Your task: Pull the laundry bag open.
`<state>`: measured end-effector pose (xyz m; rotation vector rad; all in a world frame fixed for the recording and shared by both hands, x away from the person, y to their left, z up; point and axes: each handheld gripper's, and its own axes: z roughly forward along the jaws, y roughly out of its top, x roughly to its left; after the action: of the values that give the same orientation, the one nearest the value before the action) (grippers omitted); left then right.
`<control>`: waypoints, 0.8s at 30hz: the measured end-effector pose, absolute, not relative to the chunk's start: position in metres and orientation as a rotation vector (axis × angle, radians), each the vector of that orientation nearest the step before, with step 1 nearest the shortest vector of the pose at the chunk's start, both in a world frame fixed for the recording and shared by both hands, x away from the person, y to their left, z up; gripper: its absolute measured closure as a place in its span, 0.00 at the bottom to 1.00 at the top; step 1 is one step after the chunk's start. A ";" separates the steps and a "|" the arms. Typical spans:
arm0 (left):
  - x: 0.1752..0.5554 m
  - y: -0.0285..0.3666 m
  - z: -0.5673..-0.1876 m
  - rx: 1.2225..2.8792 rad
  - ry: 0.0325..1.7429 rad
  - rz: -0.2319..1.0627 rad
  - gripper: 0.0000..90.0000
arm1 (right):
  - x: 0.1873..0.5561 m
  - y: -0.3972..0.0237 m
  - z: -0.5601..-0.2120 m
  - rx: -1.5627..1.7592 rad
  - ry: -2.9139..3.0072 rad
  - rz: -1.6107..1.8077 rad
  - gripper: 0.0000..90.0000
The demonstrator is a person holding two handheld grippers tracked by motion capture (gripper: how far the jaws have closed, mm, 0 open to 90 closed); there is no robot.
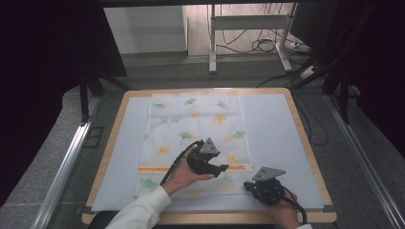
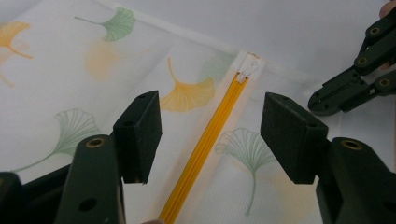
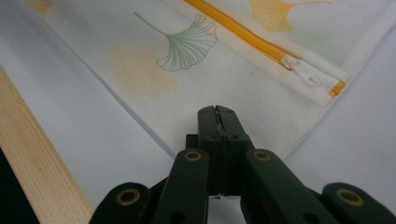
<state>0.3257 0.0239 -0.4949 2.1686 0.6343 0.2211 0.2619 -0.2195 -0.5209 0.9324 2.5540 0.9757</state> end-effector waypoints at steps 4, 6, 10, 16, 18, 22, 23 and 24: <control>0.328 0.016 -0.493 2.167 0.618 0.218 0.42 | 0.262 -0.220 -0.521 0.929 2.559 0.980 0.99; 0.330 0.012 -0.492 2.159 0.625 0.217 0.42 | 0.263 -0.221 -0.521 0.930 2.560 0.988 0.99; 0.336 0.006 -0.494 2.144 0.648 0.202 0.43 | 0.262 -0.221 -0.522 0.935 2.560 0.992 0.99; 0.340 -0.005 -0.501 2.147 0.658 0.199 0.44 | 0.262 -0.221 -0.522 0.933 2.558 0.998 0.99; 0.342 -0.008 -0.503 2.153 0.656 0.198 0.44 | 0.262 -0.222 -0.522 0.933 2.559 1.001 0.99; 0.346 -0.015 -0.505 2.149 0.659 0.189 0.46 | 0.262 -0.222 -0.522 0.934 2.560 1.002 0.99; 0.347 -0.017 -0.506 2.166 0.649 0.193 0.46 | 0.262 -0.222 -0.522 0.930 2.561 1.000 0.99; 0.347 -0.020 -0.507 2.158 0.655 0.192 0.46 | 0.262 -0.222 -0.522 0.929 2.560 1.001 0.99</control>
<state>0.3472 -0.0200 -0.5069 2.1576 0.6555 0.1924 0.2620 -0.2218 -0.5223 0.9294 2.5596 1.0005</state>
